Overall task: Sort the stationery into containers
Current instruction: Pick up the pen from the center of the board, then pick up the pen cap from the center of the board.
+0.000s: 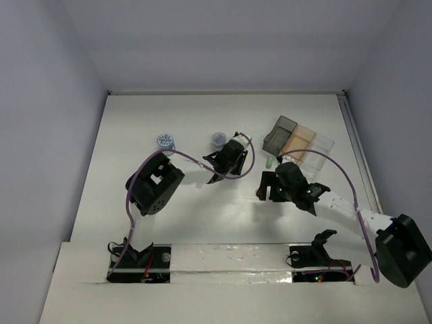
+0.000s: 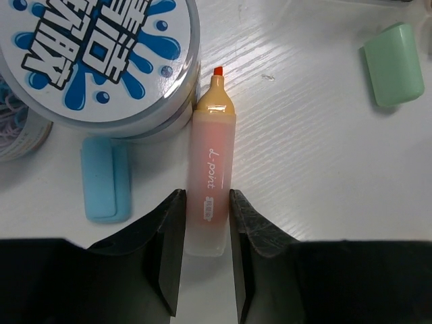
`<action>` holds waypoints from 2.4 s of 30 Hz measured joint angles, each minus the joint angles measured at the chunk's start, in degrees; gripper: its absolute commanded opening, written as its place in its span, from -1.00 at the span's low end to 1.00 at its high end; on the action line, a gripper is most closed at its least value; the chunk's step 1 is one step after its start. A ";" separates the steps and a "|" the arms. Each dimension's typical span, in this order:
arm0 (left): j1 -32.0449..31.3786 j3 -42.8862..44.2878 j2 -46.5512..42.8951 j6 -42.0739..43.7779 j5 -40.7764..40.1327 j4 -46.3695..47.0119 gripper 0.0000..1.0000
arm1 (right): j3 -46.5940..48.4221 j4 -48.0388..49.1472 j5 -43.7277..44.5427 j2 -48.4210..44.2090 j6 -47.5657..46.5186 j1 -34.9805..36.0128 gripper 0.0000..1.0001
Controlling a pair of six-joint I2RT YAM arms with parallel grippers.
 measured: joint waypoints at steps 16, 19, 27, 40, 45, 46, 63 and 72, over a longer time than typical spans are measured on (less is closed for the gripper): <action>-0.39 -17.64 -24.87 -5.73 1.75 5.40 -1.00 | 1.66 6.60 1.11 11.54 3.19 0.15 0.38; -0.39 -23.41 -30.56 -7.98 2.25 8.33 -1.00 | 2.62 7.50 1.88 13.38 3.91 0.52 0.35; -0.61 -36.54 -39.74 -12.68 2.19 11.52 -1.00 | 6.21 7.82 3.32 18.12 4.57 1.03 0.02; -3.63 -42.07 -41.83 -17.33 0.83 17.79 -1.00 | 12.52 2.97 6.78 23.69 3.69 2.38 0.04; -4.55 -42.84 -41.90 -18.10 -0.61 18.93 -1.00 | 14.38 0.79 8.15 25.29 3.02 2.54 -0.19; -4.66 -42.95 -41.90 -18.25 -0.85 18.95 -1.00 | 14.86 0.26 8.46 25.66 2.75 2.67 -0.19; -5.92 -43.63 -43.87 -20.33 -1.68 20.20 -1.00 | 16.83 -2.12 9.20 22.67 1.73 4.26 -0.71; -3.96 -43.93 -48.96 -25.33 9.14 27.47 -1.00 | 17.42 13.51 3.54 -0.63 -3.19 4.31 -0.72</action>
